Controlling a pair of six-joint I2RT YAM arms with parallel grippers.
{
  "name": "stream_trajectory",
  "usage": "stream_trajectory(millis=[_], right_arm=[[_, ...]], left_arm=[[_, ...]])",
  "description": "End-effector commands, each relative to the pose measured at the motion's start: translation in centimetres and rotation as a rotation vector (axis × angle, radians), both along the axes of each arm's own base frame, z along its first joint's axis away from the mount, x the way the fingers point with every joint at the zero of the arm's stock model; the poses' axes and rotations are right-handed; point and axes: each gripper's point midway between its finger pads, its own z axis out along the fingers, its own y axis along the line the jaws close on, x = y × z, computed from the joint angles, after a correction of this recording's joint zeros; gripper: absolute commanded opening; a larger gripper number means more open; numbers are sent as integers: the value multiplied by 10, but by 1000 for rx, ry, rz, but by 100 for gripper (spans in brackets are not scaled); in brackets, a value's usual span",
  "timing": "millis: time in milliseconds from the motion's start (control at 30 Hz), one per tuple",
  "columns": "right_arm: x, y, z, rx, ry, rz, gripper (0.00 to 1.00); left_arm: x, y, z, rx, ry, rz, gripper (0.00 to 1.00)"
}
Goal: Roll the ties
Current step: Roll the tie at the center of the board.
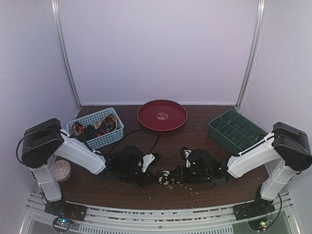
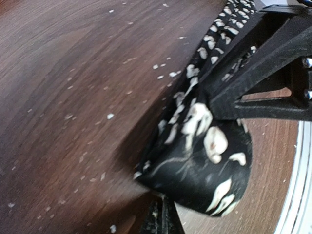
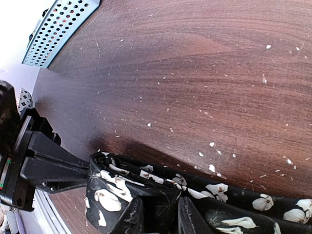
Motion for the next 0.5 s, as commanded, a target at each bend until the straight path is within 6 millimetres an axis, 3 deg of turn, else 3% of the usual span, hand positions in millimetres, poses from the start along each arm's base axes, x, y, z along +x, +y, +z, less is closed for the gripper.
stream_trajectory(millis=[0, 467], right_arm=[[1, -12, -5, -49, -10, -14, 25], [2, -24, -1, -56, -46, -36, 24]], left_arm=[[2, -25, 18, -106, -18, -29, 0], [3, -47, 41, -166, -36, -49, 0]])
